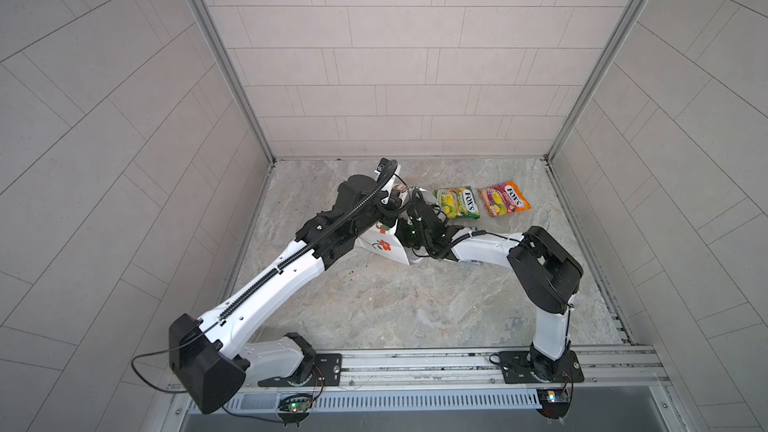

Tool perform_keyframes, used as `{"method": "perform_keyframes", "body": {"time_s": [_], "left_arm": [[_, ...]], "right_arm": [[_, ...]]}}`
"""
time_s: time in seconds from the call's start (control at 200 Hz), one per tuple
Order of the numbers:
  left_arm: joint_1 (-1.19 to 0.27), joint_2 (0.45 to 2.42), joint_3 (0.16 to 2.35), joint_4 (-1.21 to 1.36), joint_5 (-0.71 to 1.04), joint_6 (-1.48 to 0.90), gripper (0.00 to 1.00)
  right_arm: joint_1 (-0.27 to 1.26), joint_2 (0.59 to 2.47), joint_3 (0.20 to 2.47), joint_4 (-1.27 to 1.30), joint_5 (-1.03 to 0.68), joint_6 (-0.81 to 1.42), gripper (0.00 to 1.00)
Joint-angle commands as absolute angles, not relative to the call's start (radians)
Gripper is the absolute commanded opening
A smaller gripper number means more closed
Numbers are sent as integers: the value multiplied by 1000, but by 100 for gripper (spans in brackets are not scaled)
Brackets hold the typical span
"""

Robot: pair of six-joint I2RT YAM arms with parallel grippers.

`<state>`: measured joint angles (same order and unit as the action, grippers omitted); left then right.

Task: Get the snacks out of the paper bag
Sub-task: 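Reach into the bag and grasp the green Spring Tea packet with the right gripper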

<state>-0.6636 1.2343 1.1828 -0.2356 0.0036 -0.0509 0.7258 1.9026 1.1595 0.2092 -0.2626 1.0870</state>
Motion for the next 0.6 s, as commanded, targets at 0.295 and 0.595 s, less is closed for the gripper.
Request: {"method": "perform_keyframes", "body": {"time_s": [0.295,0.595], "left_arm": [[-669,1256,1192,-252,-56,-24,0],[-671,1263,1190,-255,-77,-17,0]], "right_arm": [[723,1725,1126,41,-202,906,0],[685,1642,1110,-26,-258,806,0]]}}
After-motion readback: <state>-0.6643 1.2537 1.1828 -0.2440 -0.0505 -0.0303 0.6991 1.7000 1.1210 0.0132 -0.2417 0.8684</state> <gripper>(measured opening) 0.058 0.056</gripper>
